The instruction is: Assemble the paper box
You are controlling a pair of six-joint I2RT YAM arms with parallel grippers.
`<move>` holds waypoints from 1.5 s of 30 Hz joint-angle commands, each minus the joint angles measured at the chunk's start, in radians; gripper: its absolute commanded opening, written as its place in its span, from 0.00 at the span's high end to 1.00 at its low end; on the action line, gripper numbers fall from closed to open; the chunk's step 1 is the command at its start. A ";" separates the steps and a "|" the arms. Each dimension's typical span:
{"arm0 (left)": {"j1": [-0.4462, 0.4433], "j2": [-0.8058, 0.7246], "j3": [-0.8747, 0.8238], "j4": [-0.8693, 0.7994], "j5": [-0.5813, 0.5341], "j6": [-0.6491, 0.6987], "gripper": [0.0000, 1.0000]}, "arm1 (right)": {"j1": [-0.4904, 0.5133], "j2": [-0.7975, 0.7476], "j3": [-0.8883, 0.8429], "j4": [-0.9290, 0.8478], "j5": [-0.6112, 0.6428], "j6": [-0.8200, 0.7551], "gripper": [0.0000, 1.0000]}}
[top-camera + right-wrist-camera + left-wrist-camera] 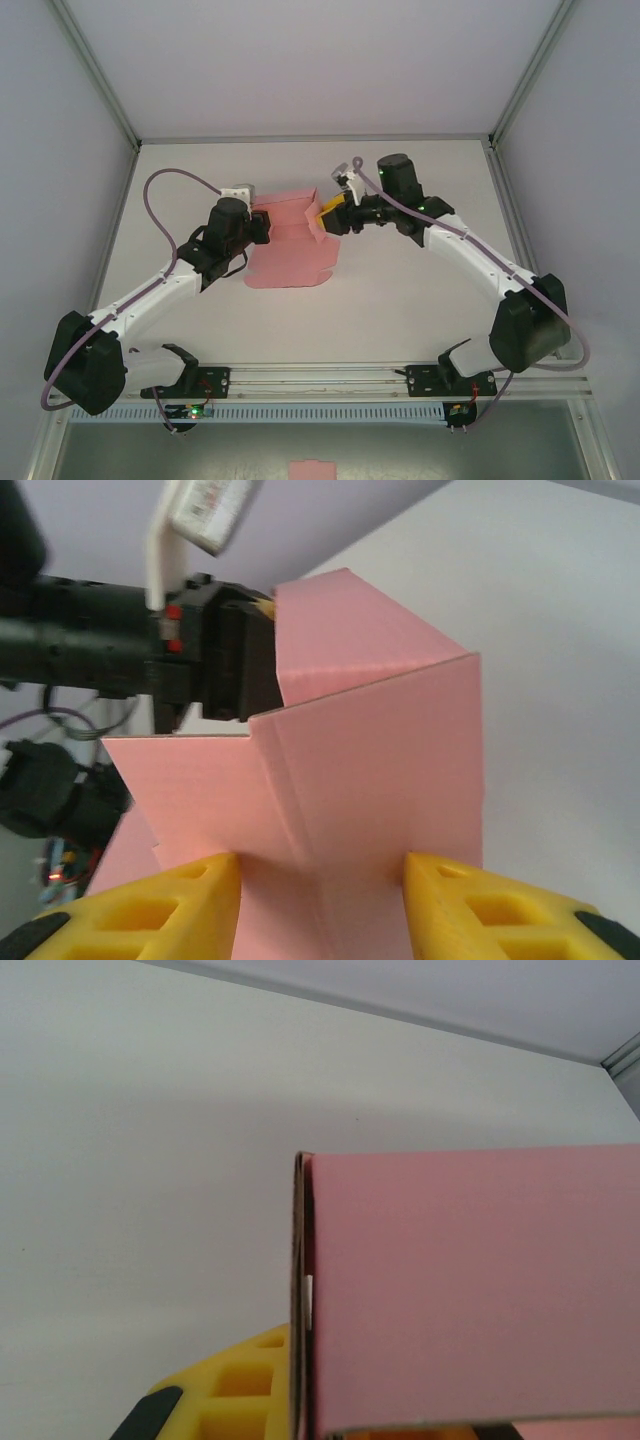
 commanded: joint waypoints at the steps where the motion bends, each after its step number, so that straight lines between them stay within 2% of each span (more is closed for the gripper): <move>1: 0.000 -0.002 0.038 0.009 -0.017 0.002 1.00 | 0.051 0.021 0.039 -0.013 0.207 -0.031 0.51; 7: 0.000 0.022 0.054 -0.028 -0.052 -0.008 1.00 | 0.122 0.009 0.017 0.024 0.306 -0.032 0.44; 11: -0.002 0.025 0.056 -0.009 -0.012 -0.007 1.00 | 0.140 0.035 0.029 0.023 0.359 -0.022 0.42; 15: -0.003 0.017 0.057 0.001 0.003 -0.012 1.00 | 0.143 0.076 0.043 0.027 0.424 -0.006 0.34; 21: -0.003 0.023 0.070 -0.034 -0.037 -0.015 1.00 | 0.153 0.112 0.033 0.087 0.261 0.032 0.34; 27: -0.004 0.047 0.083 -0.056 -0.084 -0.016 1.00 | 0.155 0.080 0.010 0.107 0.182 0.070 0.32; 31: -0.003 0.064 0.091 -0.057 -0.090 -0.013 1.00 | 0.155 0.057 -0.012 0.106 0.185 0.071 0.30; 38: -0.003 0.073 0.104 -0.064 -0.074 -0.012 1.00 | 0.158 0.051 -0.030 0.078 0.316 0.060 0.25; 43: -0.003 0.066 0.102 -0.037 -0.018 -0.018 1.00 | 0.196 0.090 -0.009 0.054 0.618 0.047 0.27; 45: -0.003 0.064 0.107 -0.038 0.000 -0.015 1.00 | 0.214 0.124 0.013 0.037 0.708 0.050 0.34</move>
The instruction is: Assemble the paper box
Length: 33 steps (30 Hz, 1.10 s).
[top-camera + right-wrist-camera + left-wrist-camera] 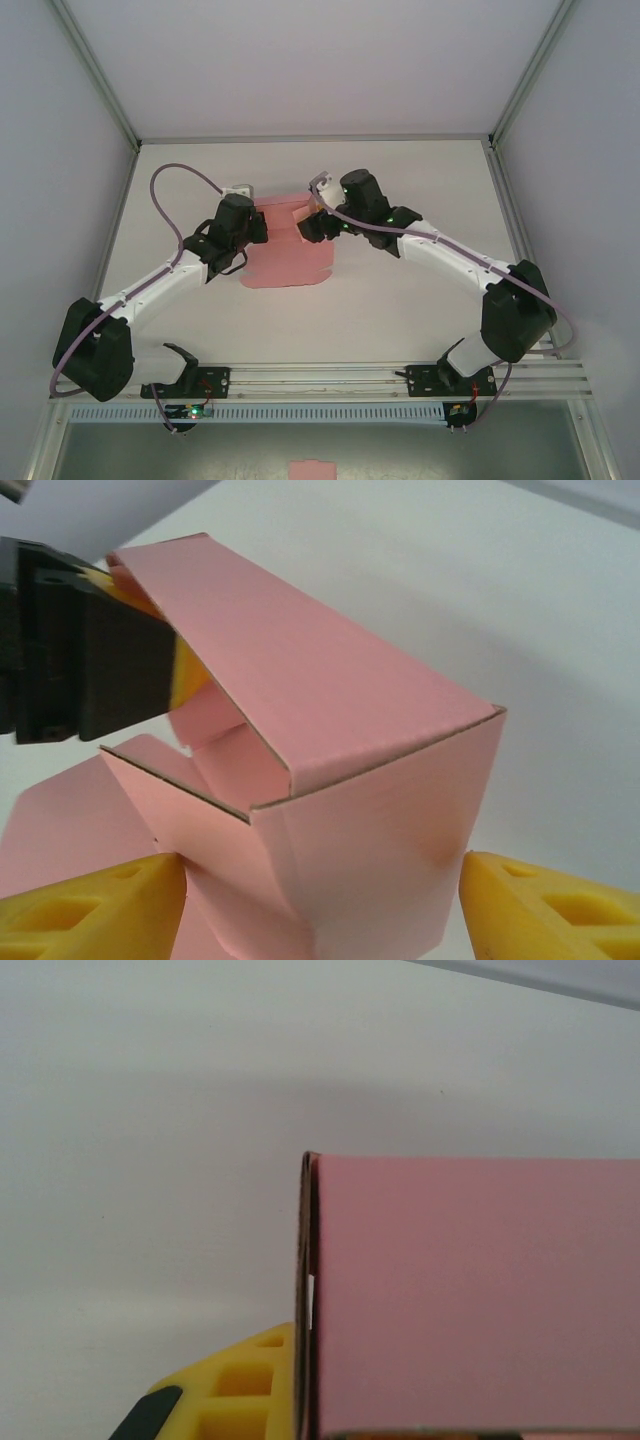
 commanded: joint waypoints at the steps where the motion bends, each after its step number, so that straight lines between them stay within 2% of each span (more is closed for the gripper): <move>1: -0.012 -0.015 0.053 0.068 0.087 -0.010 1.00 | 0.031 0.057 0.029 -0.043 0.217 -0.009 0.37; 6: -0.013 -0.036 0.047 0.074 0.102 -0.004 1.00 | 0.034 0.091 0.039 -0.021 0.279 -0.004 0.58; 10: -0.014 -0.050 0.038 0.097 0.136 0.001 1.00 | 0.032 0.101 0.036 0.013 0.272 -0.011 0.68; 13: -0.015 -0.061 0.035 0.107 0.156 0.003 1.00 | 0.034 0.109 0.041 0.021 0.329 -0.010 0.74; 15: -0.017 -0.070 0.036 0.101 0.153 0.000 1.00 | 0.037 0.113 0.044 0.022 0.432 0.000 0.84; 18: -0.023 -0.079 0.037 0.090 0.138 -0.006 1.00 | 0.052 0.125 0.052 0.017 0.657 -0.003 0.92; 23: -0.044 -0.075 0.064 0.027 0.088 -0.019 1.00 | 0.087 0.204 0.137 -0.070 1.121 -0.080 0.97; 26: -0.058 -0.072 0.075 0.003 0.041 -0.049 1.00 | 0.093 0.250 0.164 -0.065 1.353 -0.140 0.98; 30: -0.069 -0.057 0.087 -0.030 -0.004 -0.079 1.00 | 0.095 0.263 0.176 -0.041 1.477 -0.173 0.98; 33: -0.072 -0.045 0.106 -0.072 -0.049 -0.094 1.00 | 0.085 0.281 0.174 0.033 1.591 -0.259 0.96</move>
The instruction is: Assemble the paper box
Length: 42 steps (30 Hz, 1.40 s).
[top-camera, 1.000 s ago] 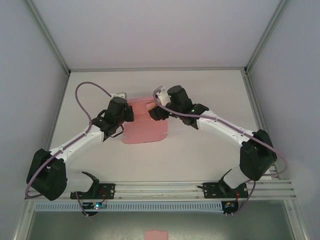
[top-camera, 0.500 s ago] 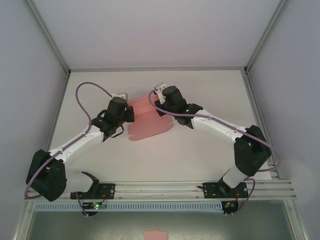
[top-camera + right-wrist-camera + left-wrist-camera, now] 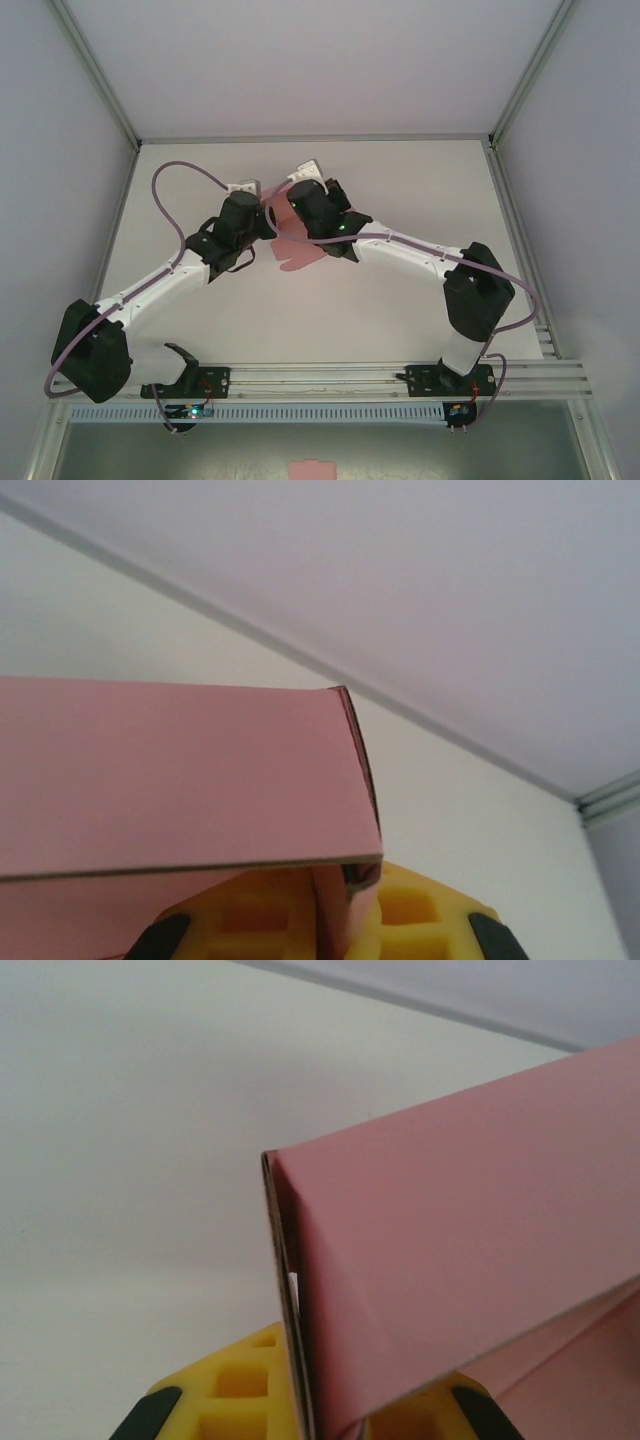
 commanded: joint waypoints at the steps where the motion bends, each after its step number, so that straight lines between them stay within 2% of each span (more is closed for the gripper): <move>1: -0.011 -0.035 0.044 -0.070 -0.050 -0.018 1.00 | -0.111 0.061 -0.013 -0.052 0.435 -0.136 0.96; 2: -0.013 -0.033 0.042 -0.061 -0.043 -0.017 1.00 | -0.117 0.048 -0.017 -0.075 0.370 -0.099 0.96; 4: -0.012 -0.033 0.030 -0.033 -0.020 -0.015 1.00 | -0.134 -0.001 -0.031 -0.131 0.154 0.009 0.96; 8: -0.012 -0.037 0.009 0.022 0.010 0.001 1.00 | -0.169 -0.144 -0.160 0.023 -0.303 0.046 0.80; 9: -0.012 -0.036 0.007 0.032 0.013 0.012 1.00 | -0.181 -0.188 -0.198 0.066 -0.452 0.051 0.71; 10: -0.013 -0.035 0.007 0.036 0.016 0.025 1.00 | -0.196 -0.229 -0.230 0.108 -0.578 0.061 0.58; 13: -0.013 -0.027 0.009 0.047 0.013 0.070 1.00 | -0.260 -0.350 -0.319 0.209 -0.925 0.124 0.34; 15: -0.016 -0.023 0.007 0.048 -0.004 0.093 1.00 | -0.298 -0.423 -0.350 0.222 -1.066 0.175 0.31; 20: -0.012 -0.032 -0.010 0.086 0.005 0.153 1.00 | -0.334 -0.613 -0.426 0.220 -1.150 0.205 0.03; 21: -0.013 -0.039 -0.017 0.098 0.000 0.158 1.00 | -0.338 -0.649 -0.448 0.230 -1.150 0.208 0.02; 25: -0.010 -0.057 -0.005 0.067 -0.024 0.158 1.00 | -0.345 -0.767 -0.507 0.233 -1.012 0.230 0.02; 29: -0.010 -0.057 0.019 0.038 -0.013 0.160 1.00 | -0.340 -0.712 -0.425 0.020 -1.176 0.122 0.10; 31: -0.011 -0.058 0.024 0.040 -0.003 0.157 1.00 | -0.357 -0.671 -0.402 -0.017 -1.223 0.125 0.17; 34: -0.012 -0.062 0.019 0.044 0.007 0.154 1.00 | -0.388 -0.604 -0.365 -0.054 -1.349 0.102 0.17; 39: -0.012 -0.061 0.022 0.046 0.027 0.156 1.00 | -0.392 -0.494 -0.300 -0.100 -1.276 0.069 0.22; 42: -0.012 -0.061 0.018 0.046 0.028 0.161 1.00 | -0.420 -0.483 -0.313 -0.053 -1.352 0.041 0.25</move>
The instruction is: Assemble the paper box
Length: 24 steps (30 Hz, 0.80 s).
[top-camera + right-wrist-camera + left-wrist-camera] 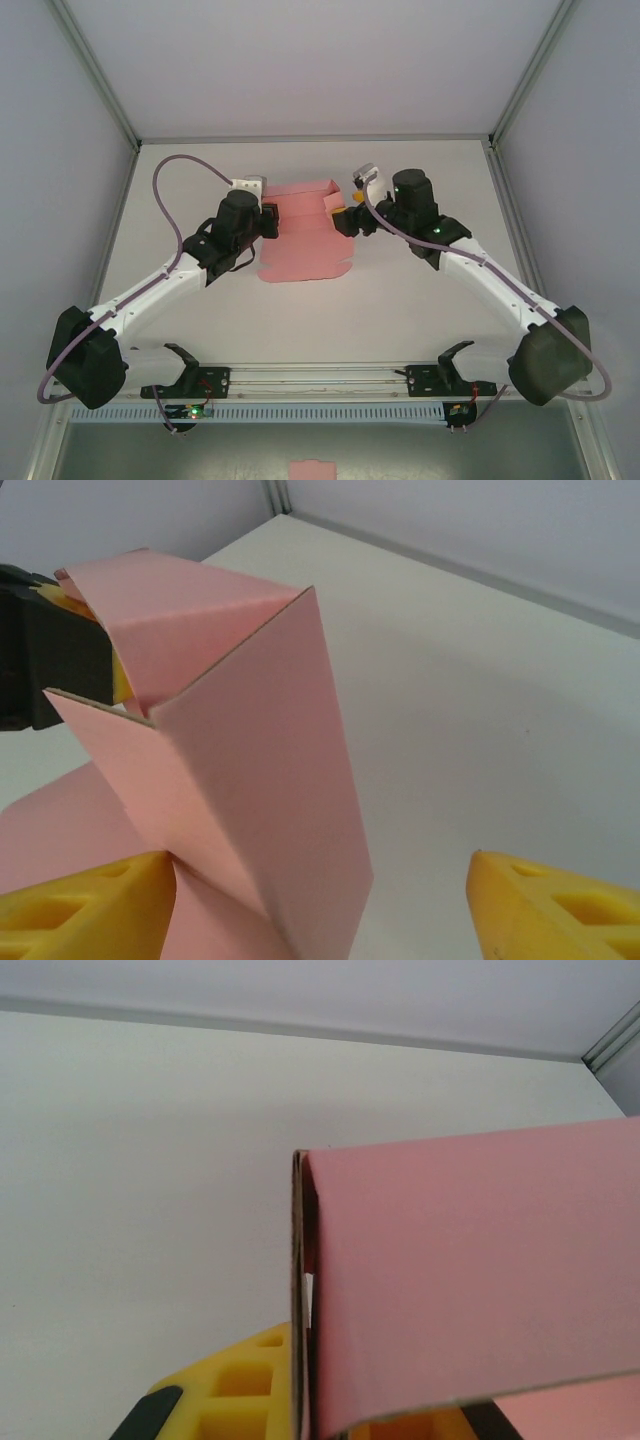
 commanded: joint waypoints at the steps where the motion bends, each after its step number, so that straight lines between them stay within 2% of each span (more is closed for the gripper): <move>1: 0.006 -0.021 0.023 -0.003 0.016 0.024 1.00 | -0.039 -0.002 0.024 0.024 -0.115 -0.059 0.27; 3: 0.005 -0.020 0.021 0.003 0.024 0.027 1.00 | -0.058 0.004 0.031 0.039 -0.174 -0.066 0.28; 6: 0.006 -0.014 0.021 0.008 0.040 0.029 1.00 | -0.087 0.040 0.063 0.034 -0.264 -0.079 0.36; 9: 0.005 -0.007 0.023 0.015 0.054 0.027 1.00 | -0.080 0.093 0.109 -0.005 -0.325 -0.099 0.40; 14: 0.004 0.012 0.043 0.004 0.037 0.007 1.00 | -0.027 0.149 0.133 -0.005 -0.306 -0.096 0.41; 17: 0.005 0.029 0.063 -0.015 0.035 -0.004 1.00 | 0.036 0.157 0.139 0.009 -0.146 -0.074 0.41; 19: 0.005 0.040 0.072 -0.018 0.046 -0.013 1.00 | 0.089 0.163 0.150 0.012 0.071 -0.051 0.42; 21: 0.002 0.048 0.080 -0.023 0.058 -0.023 1.00 | 0.136 0.179 0.157 0.025 0.311 -0.032 0.51; 23: -0.003 0.049 0.085 -0.029 0.069 -0.028 1.00 | 0.169 0.205 0.168 0.039 0.478 -0.019 0.55; 24: -0.008 0.048 0.083 -0.026 0.076 -0.028 1.00 | 0.185 0.226 0.177 0.044 0.545 -0.022 0.63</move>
